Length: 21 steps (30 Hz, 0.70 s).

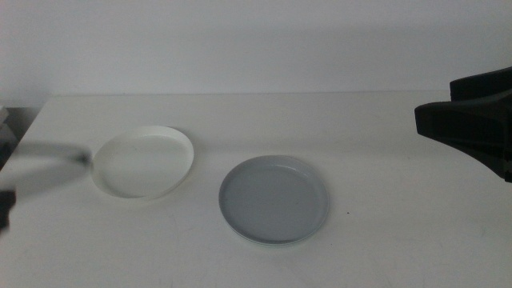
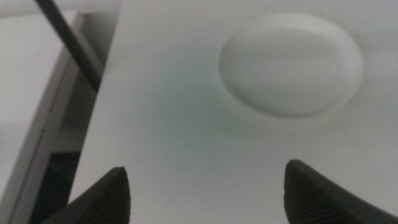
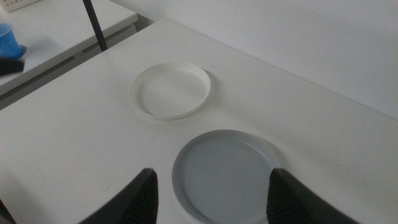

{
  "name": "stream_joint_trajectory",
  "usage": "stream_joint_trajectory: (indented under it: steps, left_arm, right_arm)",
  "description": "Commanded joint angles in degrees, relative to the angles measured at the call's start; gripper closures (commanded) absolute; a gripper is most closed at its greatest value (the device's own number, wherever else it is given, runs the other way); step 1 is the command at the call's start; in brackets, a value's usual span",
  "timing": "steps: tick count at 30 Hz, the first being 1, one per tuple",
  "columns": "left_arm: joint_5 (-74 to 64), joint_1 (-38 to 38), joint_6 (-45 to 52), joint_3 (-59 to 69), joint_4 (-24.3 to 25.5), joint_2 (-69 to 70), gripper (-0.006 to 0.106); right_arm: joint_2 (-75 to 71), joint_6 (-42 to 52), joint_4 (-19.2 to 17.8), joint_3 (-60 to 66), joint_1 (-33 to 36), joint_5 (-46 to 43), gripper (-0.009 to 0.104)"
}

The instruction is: Stack the three bowls on top of each other.

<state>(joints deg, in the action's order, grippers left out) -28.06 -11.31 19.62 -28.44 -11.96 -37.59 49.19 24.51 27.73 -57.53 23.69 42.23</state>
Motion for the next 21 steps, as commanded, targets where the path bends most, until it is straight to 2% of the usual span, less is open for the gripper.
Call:
stream_joint_trajectory:
  steps: [1, 11, 15, 21]
  left_arm:
    - [-1.21, -0.03, -2.4, -10.38, -2.59, -9.0, 0.018]
    - [-19.16, -0.03, -4.58, -41.09, -4.56, -40.02, 0.018]
    - [-14.05, -0.03, -4.7, -48.3, -7.41, -50.55, 0.018]
    - [-22.53, 0.66, -6.02, -58.09, -9.26, -66.06, 0.018]
  right_arm:
    - [-0.4, 0.5, 0.82, -1.38, -0.06, -3.22, 0.05]
    - [-0.4, 0.5, 0.82, -1.38, -0.06, -3.22, 0.05]
    - [-0.4, 0.5, 0.82, -1.38, -0.06, -3.22, 0.05]
    - [-0.4, 0.5, 0.82, -1.38, -0.06, -3.22, 0.05]
